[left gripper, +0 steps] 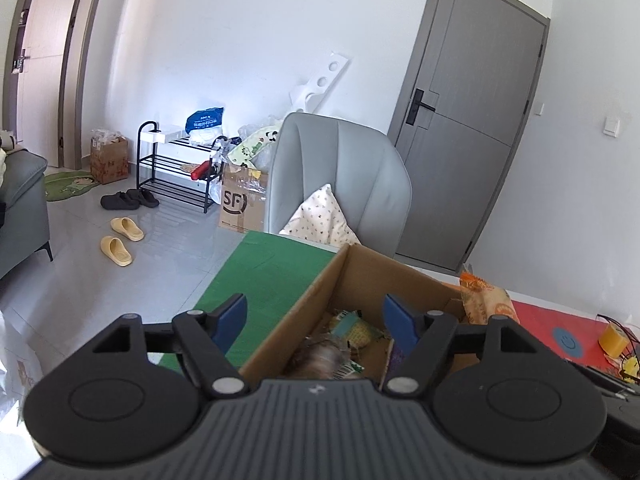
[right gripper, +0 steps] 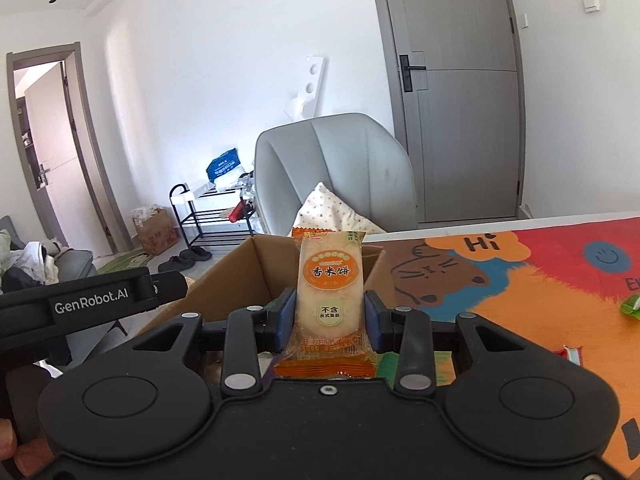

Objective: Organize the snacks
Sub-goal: 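Lift and carry the cake pack and wrapped bar over the cardboard box, then open the right gripper then the left gripper to drop both snacks in the box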

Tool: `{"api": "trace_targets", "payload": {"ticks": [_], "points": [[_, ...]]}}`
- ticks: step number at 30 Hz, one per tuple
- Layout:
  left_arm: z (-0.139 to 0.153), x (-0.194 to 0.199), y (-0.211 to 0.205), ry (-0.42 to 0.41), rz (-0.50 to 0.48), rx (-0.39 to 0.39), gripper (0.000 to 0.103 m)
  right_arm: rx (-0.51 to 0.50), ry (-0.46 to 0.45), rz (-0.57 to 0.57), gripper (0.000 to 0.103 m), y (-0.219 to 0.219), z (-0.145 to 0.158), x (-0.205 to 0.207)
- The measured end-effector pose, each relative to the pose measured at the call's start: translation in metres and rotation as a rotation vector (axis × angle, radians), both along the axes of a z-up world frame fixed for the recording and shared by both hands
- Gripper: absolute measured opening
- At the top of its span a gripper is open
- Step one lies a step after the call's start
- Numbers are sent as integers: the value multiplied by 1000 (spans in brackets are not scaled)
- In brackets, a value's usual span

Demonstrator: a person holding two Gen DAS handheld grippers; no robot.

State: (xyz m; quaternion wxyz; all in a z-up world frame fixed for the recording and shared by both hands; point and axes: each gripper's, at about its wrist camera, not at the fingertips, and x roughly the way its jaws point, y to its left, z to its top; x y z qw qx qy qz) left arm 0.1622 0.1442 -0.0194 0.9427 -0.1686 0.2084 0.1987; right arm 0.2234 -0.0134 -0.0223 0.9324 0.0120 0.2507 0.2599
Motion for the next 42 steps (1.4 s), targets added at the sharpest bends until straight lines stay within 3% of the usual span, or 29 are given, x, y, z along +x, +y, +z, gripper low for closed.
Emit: {"api": "trace_targets", "payload": {"ticks": [13, 16, 19, 28, 42], "points": [[6, -25, 25, -10, 105, 22, 81, 23, 22, 98, 38, 32, 3, -11], [7, -29, 28, -8, 117, 19, 83, 50, 43, 125, 58, 35, 5, -12], [7, -31, 27, -9, 116, 21, 84, 54, 36, 116, 61, 32, 6, -16], [8, -27, 5, -7, 74, 35, 88, 65, 46, 34, 62, -1, 6, -14], [4, -16, -52, 22, -24, 84, 94, 72, 46, -76, 80, -67, 0, -19]]}}
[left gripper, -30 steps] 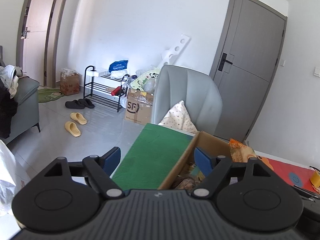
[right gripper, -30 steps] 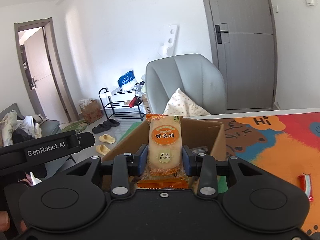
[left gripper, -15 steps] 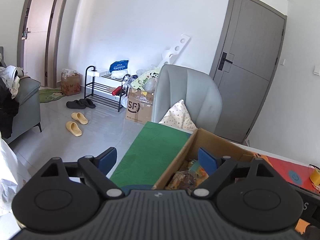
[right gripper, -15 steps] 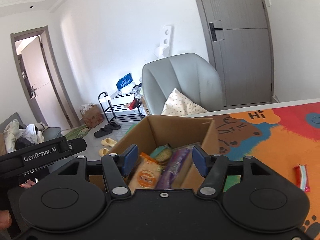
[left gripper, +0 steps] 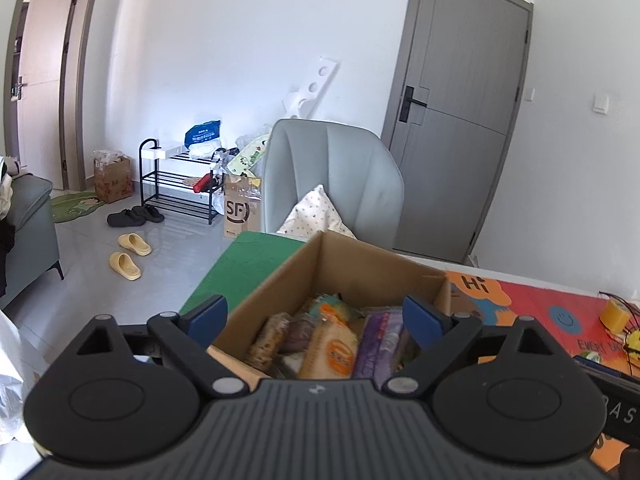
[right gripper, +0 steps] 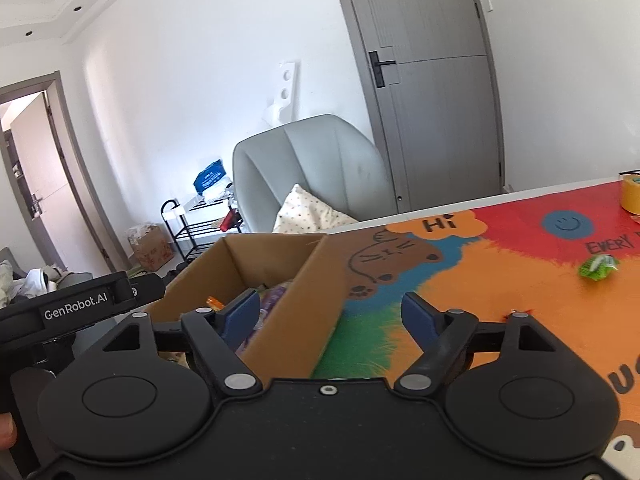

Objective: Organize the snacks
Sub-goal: 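Move both grippers back over the red candy bar and green bag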

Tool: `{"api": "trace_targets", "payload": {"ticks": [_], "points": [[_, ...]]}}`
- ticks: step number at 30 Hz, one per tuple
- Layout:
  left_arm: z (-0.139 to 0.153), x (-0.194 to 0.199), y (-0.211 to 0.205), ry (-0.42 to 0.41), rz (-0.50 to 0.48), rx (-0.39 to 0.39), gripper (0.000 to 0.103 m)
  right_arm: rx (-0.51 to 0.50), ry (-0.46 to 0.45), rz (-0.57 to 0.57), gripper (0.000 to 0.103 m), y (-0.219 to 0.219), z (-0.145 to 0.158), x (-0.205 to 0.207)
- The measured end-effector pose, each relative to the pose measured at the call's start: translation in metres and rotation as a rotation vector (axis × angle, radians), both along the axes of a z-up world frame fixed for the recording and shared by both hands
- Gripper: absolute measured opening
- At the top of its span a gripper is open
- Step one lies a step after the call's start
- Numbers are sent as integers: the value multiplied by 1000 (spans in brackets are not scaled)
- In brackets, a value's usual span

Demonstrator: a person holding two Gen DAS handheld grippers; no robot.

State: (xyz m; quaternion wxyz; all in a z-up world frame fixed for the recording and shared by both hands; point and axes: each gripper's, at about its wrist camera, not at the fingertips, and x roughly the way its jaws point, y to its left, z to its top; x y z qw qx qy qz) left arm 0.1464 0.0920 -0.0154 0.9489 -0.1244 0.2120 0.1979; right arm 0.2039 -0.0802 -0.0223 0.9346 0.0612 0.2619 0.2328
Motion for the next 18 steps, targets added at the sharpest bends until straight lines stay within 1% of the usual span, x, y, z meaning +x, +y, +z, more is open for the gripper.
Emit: {"api": "trace_targets", "payload": {"ticks": [10, 12, 15, 18], "points": [[-9, 4, -37, 24, -63, 13, 94, 0, 14, -67, 92, -42, -8, -5], [-11, 5, -43, 33, -73, 12, 94, -4, 15, -78, 97, -50, -9, -6], [-14, 7, -52, 53, -97, 11, 94, -5, 22, -101, 103, -63, -11, -9], [-18, 8, -62, 74, -112, 22, 94, -3, 33, -119, 103, -75, -14, -11]]}}
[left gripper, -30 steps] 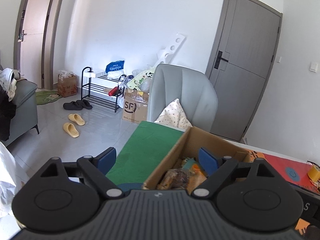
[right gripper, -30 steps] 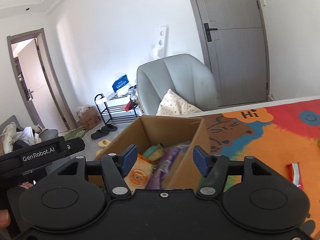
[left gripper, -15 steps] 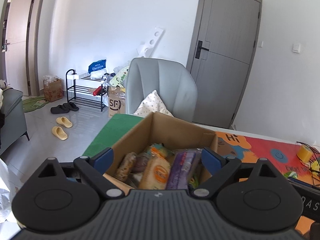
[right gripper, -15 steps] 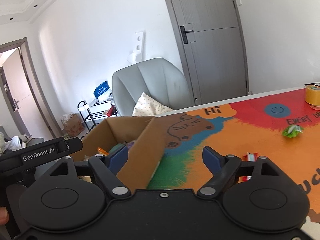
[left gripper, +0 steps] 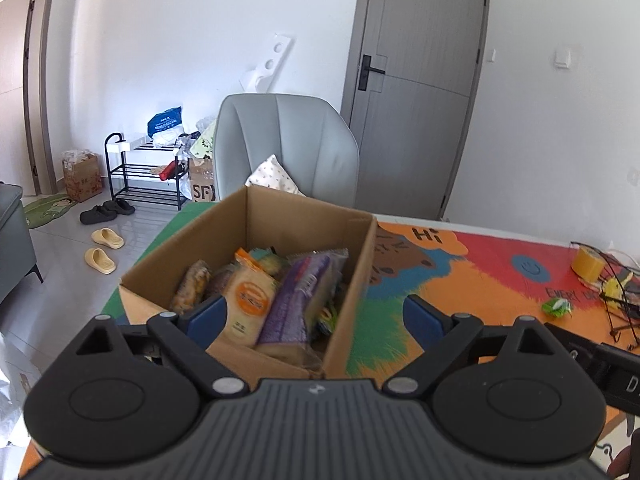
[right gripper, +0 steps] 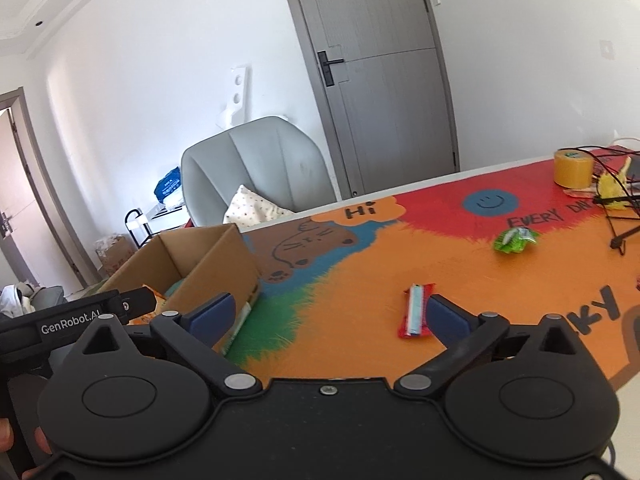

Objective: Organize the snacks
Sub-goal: 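Move both grippers back over the red candy bar and green bag, then grasp the red candy bar with the left gripper while the right grasps the green snack bag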

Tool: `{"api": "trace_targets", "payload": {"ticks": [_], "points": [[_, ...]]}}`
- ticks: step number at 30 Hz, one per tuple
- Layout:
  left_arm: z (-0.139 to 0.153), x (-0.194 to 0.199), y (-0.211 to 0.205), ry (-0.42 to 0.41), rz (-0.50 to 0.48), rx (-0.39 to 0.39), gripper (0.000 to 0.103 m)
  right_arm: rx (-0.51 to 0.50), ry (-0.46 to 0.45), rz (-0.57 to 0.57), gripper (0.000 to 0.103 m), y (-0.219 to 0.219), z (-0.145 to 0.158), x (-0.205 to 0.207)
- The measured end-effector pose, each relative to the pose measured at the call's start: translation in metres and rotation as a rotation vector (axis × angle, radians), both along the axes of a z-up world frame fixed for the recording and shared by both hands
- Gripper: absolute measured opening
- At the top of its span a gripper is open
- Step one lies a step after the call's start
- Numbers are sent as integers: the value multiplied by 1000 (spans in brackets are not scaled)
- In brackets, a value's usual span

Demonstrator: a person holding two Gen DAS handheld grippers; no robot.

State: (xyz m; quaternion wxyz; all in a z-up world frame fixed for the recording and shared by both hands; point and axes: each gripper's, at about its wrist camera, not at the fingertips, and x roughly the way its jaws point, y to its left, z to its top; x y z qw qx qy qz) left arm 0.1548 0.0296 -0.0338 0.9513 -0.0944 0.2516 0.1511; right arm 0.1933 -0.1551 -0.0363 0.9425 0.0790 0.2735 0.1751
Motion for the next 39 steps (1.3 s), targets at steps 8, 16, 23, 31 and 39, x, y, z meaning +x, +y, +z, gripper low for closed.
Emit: {"api": "trace_targets", "payload": {"ticks": [8, 16, 23, 31, 39], "points": [[-7, 4, -27, 25, -44, 15, 94, -8, 29, -36, 103, -28, -8, -1], [-12, 16, -55, 41, -76, 38, 95, -13, 27, -84, 103, -58, -12, 2], [-11, 32, -84, 35, -127, 53, 95, 7, 32, -127, 103, -87, -16, 10], [-15, 51, -113, 4, -184, 73, 95, 10, 20, -161, 103, -110, -21, 25], [-24, 79, -133, 29, -222, 55, 95, 22, 37, -181, 103, -126, -26, 48]]}}
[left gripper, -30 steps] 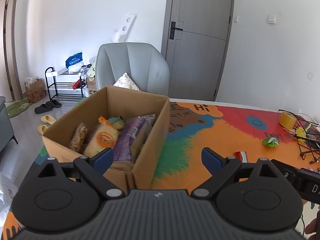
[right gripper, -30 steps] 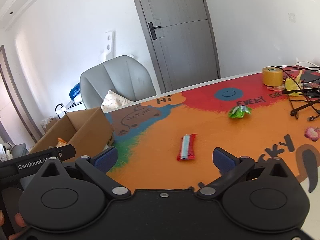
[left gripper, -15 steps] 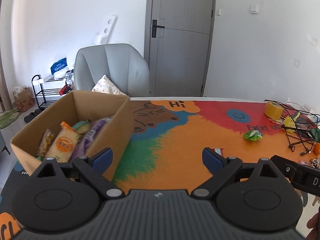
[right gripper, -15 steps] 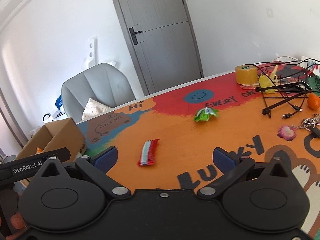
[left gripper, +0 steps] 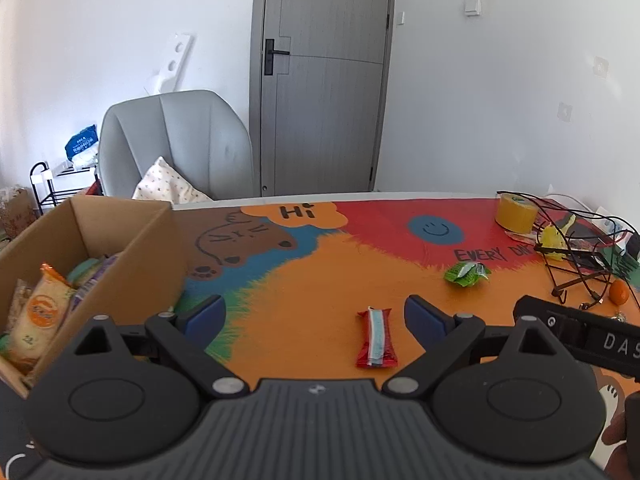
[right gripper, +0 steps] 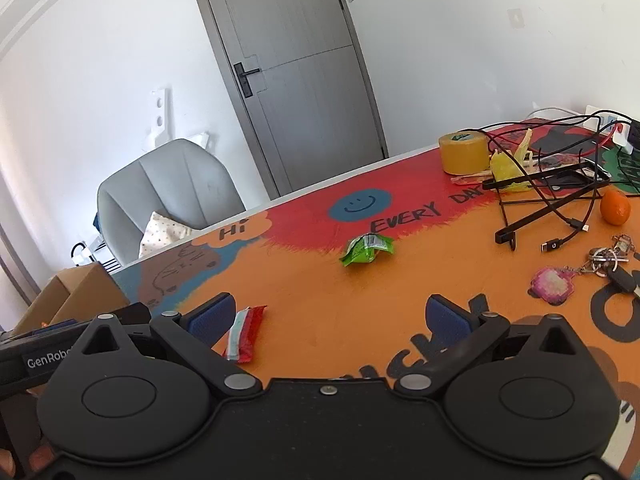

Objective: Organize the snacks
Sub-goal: 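Grasp the red candy bar with the left gripper while the right grasps the green snack bag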

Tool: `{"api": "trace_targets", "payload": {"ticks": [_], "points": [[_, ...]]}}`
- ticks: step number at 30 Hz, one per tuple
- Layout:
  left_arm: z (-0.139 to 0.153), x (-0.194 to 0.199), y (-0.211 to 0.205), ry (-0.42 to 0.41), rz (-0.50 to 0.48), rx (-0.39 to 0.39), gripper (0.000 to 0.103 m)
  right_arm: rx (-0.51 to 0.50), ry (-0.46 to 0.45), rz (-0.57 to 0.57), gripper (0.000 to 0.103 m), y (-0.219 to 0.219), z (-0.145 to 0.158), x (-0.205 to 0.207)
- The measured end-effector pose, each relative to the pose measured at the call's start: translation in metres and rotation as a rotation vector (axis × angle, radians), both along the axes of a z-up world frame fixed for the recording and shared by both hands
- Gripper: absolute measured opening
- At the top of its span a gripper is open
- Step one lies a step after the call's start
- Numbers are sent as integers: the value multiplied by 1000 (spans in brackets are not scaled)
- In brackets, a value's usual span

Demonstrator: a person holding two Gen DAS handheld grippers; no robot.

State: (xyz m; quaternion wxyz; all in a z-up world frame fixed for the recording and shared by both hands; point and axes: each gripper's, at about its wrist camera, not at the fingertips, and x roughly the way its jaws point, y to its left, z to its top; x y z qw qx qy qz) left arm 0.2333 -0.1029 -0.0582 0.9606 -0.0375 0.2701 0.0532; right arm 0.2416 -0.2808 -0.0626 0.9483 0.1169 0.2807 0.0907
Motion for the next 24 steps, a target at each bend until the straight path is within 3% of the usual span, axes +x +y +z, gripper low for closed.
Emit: {"api": "trace_targets", "payload": {"ticks": [16, 24], "points": [[-31, 50, -33, 91, -43, 19, 92, -22, 21, -59, 103, -16, -11, 39], [-55, 72, -42, 152, -28, 10, 75, -14, 43, -65, 103, -22, -23, 53]]}}
